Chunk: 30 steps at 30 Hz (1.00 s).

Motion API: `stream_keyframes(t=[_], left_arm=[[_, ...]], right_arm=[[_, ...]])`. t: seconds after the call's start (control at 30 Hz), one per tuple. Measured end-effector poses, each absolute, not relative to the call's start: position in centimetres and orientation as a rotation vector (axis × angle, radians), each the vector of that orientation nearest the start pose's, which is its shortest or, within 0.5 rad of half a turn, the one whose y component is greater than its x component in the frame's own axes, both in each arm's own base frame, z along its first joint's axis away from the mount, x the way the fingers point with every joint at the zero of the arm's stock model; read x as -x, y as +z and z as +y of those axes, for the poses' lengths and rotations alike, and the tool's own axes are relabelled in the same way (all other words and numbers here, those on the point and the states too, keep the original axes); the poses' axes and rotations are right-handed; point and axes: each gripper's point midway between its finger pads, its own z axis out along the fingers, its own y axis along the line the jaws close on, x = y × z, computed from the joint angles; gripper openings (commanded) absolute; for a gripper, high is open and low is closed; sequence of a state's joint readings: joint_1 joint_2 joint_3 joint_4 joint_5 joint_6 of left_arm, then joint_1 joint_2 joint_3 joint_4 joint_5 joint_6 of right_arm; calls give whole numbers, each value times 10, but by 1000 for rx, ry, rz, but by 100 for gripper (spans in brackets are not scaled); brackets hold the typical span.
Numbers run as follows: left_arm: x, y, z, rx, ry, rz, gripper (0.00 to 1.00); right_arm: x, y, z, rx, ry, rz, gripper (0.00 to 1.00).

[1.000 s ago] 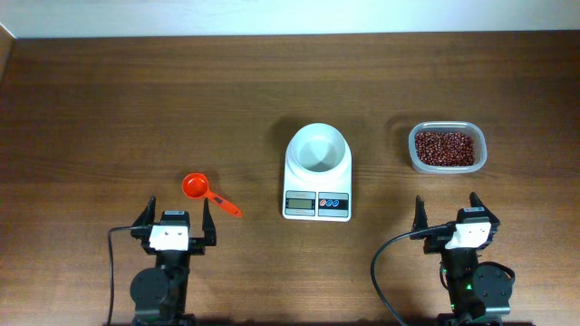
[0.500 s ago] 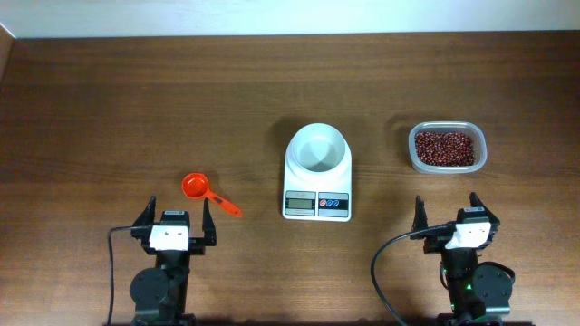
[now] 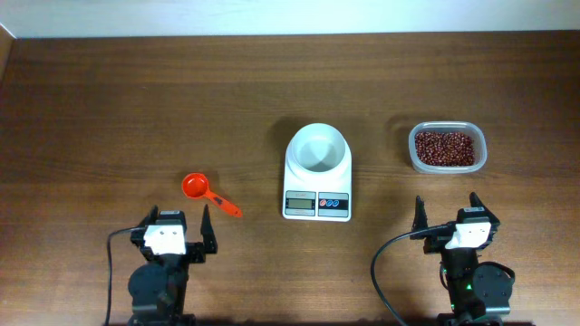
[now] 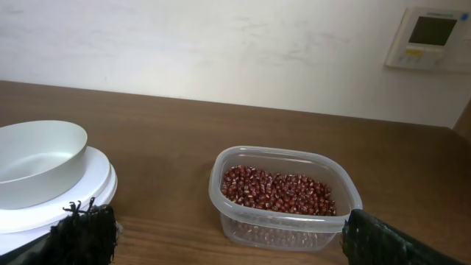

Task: Scoop and weigh 50g on scale
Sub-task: 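Move the left gripper down over the orange scoop's cup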

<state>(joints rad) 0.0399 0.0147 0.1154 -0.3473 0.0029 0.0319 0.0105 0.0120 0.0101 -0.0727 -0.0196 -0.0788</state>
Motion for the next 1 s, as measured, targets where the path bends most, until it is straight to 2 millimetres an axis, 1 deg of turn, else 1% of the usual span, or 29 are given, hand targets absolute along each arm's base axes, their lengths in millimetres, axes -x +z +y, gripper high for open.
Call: stream_keyframes(t=[0.03, 0.1, 0.17, 0.2, 0.23, 0.33, 0.47, 0.53, 0.8, 0.9, 1.0], left_arm=[[-229, 140, 9, 8, 46, 1839, 99], [-226, 146, 9, 9, 45, 1845, 99], [-222, 159, 8, 12, 43, 1840, 99], [-219, 171, 8, 12, 44, 1822, 99], [-217, 178, 8, 12, 44, 1813, 99], [-212, 189, 8, 12, 43, 1831, 99], [-208, 192, 8, 13, 41, 1902, 99], [-209, 193, 8, 13, 40, 1940, 99], [-217, 211, 6, 6, 21, 2110, 99], [-220, 215, 0, -11, -20, 2187, 99], [-229, 225, -9, -39, -87, 2222, 99]], right_arm=[[-246, 158, 6, 88, -36, 1643, 98], [-246, 158, 6, 88, -36, 1643, 99], [-246, 158, 6, 88, -36, 1643, 98], [-246, 158, 6, 88, -36, 1643, 99], [-246, 158, 6, 88, -36, 1643, 99], [-246, 158, 6, 88, -36, 1643, 99], [-246, 158, 6, 88, -36, 1643, 99], [-246, 158, 6, 88, -36, 1643, 99], [-246, 158, 6, 88, -36, 1643, 99], [-246, 158, 6, 88, -36, 1643, 99], [-246, 158, 6, 88, -35, 1643, 99]])
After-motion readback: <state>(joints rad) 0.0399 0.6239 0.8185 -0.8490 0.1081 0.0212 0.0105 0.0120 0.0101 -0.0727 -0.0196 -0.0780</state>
